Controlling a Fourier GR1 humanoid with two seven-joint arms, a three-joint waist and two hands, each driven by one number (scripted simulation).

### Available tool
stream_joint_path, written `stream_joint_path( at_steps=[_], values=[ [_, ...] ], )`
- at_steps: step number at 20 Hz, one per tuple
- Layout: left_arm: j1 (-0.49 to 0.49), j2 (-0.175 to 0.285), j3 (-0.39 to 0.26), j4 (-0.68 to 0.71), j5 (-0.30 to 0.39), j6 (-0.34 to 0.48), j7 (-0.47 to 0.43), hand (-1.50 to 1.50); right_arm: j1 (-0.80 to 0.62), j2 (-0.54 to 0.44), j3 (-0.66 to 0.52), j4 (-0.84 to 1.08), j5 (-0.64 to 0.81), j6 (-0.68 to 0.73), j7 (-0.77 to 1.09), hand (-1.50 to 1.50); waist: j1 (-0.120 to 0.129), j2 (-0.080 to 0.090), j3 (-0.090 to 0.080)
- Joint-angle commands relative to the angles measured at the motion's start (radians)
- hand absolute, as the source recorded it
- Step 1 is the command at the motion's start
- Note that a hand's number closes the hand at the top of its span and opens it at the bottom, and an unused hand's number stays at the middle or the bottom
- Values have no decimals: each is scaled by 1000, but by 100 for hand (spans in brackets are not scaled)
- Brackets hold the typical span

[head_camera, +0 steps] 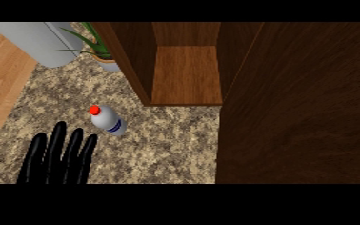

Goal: Pick up the bottled water, place it into the cabinet and close the cabinet

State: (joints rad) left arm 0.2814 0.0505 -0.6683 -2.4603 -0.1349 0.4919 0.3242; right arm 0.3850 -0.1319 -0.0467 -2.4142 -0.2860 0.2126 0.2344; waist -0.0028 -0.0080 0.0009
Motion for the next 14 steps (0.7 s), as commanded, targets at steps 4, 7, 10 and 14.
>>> stream_joint_path(
  at_steps=[4, 7, 10, 14],
  values=[
    [26, 29, -33, -138, -108, 62, 70, -150, 100, 36, 34, -217, -105, -11, 76, -150, -4, -3, 0],
    [30, 30, -16, -88, -127, 93, 28, -150, 131, 21, -13, -191, -165, 29, 43, -150, -11, -3, 1],
    [55, 38, 29, -66, -87, 119, -9, -150, 164, 20, -37, -192, -190, 53, 25, -150, -14, -3, 0],
    [88, 63, 101, -46, -41, 133, -84, -150, 176, 20, -29, -227, -182, 51, 35, -150, -16, -3, -2]
  ],
)
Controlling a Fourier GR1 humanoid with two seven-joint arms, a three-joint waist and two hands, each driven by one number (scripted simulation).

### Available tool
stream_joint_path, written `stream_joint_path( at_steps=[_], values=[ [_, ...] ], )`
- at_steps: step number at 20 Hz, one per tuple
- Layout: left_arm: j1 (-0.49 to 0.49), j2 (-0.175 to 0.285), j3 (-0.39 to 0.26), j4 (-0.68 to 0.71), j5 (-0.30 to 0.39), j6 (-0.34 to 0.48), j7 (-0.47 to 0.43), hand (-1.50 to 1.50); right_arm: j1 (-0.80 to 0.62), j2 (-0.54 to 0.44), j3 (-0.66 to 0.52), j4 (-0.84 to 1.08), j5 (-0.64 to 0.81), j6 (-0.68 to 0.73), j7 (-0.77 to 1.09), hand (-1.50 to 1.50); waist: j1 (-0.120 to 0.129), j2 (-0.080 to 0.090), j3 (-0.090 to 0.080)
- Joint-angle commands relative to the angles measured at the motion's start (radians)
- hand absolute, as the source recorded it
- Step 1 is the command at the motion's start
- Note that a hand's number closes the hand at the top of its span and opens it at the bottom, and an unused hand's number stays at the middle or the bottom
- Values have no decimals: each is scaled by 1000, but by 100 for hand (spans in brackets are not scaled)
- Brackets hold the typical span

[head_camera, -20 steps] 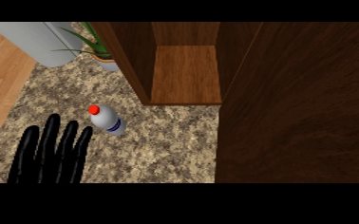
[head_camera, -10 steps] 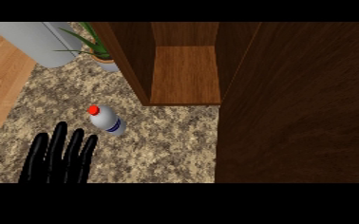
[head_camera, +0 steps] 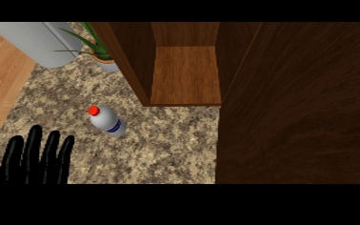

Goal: Pick up the bottled water, place it into the cabinet and close the cabinet

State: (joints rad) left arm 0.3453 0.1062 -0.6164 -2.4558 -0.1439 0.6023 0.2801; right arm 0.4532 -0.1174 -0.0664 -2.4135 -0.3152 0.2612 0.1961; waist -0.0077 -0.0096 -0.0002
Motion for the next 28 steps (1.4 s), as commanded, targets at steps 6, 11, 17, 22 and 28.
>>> stream_joint_path(
  at_steps=[6, 11, 17, 22, 28],
  values=[
    [46, 38, 158, 16, 75, 9, -61, -150, 114, 19, -26, -210, -175, 14, 42, -150, -9, 4, -2],
    [41, 65, 296, 112, 213, -61, -113, -150, 99, 19, -28, -213, -158, 1, 43, -150, -8, 7, -4],
    [55, 84, 410, 293, 327, -172, -253, -150, 165, 23, -22, -211, -154, 45, 0, -150, -11, 4, -4],
    [-22, 78, 448, 428, 356, -238, -327, -150, 157, -24, -115, -169, -239, 86, -32, -150, -10, 7, -1],
    [-62, 84, 564, 615, 426, -306, -425, -150, 213, -43, -135, -184, -287, 109, -24, -150, -14, 7, -2]
  ],
)
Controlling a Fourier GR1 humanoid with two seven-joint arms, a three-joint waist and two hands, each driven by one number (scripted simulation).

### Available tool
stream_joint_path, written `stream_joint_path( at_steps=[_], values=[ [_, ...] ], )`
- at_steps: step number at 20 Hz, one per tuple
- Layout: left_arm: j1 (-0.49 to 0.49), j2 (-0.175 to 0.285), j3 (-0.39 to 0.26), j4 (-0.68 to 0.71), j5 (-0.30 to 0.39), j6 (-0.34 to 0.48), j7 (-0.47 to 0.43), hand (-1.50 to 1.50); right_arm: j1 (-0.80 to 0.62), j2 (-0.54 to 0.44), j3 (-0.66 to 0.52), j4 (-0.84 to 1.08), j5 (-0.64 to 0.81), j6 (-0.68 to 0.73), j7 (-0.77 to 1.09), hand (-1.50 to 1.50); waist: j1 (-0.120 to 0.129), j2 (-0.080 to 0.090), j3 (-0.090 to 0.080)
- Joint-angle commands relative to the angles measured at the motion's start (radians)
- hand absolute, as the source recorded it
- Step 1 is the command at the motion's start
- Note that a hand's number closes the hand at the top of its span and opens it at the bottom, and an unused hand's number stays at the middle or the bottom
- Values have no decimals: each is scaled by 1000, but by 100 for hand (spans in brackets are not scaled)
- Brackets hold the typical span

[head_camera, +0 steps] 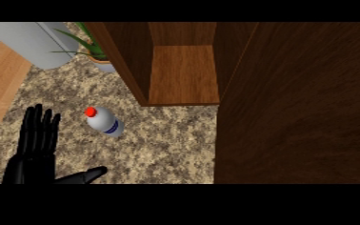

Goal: Pick up the bottled water, place it into the cabinet and close the cabinet

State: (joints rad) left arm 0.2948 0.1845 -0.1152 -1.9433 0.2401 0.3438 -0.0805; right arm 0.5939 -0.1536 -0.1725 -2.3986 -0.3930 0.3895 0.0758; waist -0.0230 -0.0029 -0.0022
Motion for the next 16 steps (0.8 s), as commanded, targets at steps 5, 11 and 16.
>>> stream_joint_path(
  at_steps=[5, 11, 16],
  values=[
    [-79, -18, 81, 221, 38, -45, -86, -150, 78, 25, 3, -201, -172, -18, 59, -150, 2, 1, 0],
    [-185, -33, 127, 467, 58, -102, -173, -150, 106, 16, -12, -174, -184, 17, 11, -150, 1, 2, 1],
    [-237, -74, 134, 648, 65, -147, -263, -150, 138, 1, -24, -184, -223, 25, -4, -150, -4, 4, -1]
  ],
)
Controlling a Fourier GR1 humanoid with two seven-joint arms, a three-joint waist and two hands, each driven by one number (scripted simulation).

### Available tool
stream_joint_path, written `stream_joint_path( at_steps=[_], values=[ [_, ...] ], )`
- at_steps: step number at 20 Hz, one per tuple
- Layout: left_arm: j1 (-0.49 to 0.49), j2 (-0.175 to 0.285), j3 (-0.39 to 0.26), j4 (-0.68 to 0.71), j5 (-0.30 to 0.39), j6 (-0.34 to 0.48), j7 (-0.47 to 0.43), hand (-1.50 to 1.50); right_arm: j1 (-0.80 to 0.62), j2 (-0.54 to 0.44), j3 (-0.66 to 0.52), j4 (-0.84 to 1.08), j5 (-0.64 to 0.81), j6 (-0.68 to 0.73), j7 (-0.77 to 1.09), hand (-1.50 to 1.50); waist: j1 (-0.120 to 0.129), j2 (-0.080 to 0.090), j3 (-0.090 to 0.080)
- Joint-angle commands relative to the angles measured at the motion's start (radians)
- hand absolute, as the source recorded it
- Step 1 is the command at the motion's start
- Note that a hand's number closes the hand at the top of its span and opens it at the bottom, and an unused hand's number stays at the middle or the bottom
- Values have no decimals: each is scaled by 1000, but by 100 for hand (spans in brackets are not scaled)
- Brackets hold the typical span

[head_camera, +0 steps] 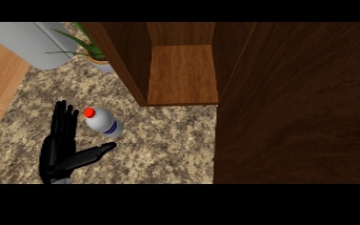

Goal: Pick up the bottled water, place it into the cabinet and close the cabinet

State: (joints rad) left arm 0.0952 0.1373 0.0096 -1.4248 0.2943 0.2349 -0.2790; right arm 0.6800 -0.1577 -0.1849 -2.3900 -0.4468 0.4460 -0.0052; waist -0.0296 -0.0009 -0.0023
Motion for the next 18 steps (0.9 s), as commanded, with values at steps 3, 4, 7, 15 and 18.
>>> stream_joint_path(
  at_steps=[3, 4, 7, 15, 18],
  values=[
    [-44, -14, 48, 198, 13, -50, -107, -150, 147, -8, -27, -206, -185, 48, 27, -150, -4, -2, 0],
    [-82, -9, 73, 286, 17, -63, -137, -150, 115, -1, 4, -223, -164, 2, 57, -150, -5, 3, -2],
    [-109, -22, 93, 363, 25, -86, -199, -150, 134, -20, -53, -205, -201, 11, 27, -150, -2, 2, -1],
    [-208, -46, 136, 523, 99, -243, -307, -150, 135, -29, -9, -218, -199, -18, 32, -150, 6, 4, -2],
    [-224, -57, 142, 620, 97, -312, -392, -150, 183, -51, -40, -219, -218, 17, 3, -150, -6, 2, -2]
  ],
)
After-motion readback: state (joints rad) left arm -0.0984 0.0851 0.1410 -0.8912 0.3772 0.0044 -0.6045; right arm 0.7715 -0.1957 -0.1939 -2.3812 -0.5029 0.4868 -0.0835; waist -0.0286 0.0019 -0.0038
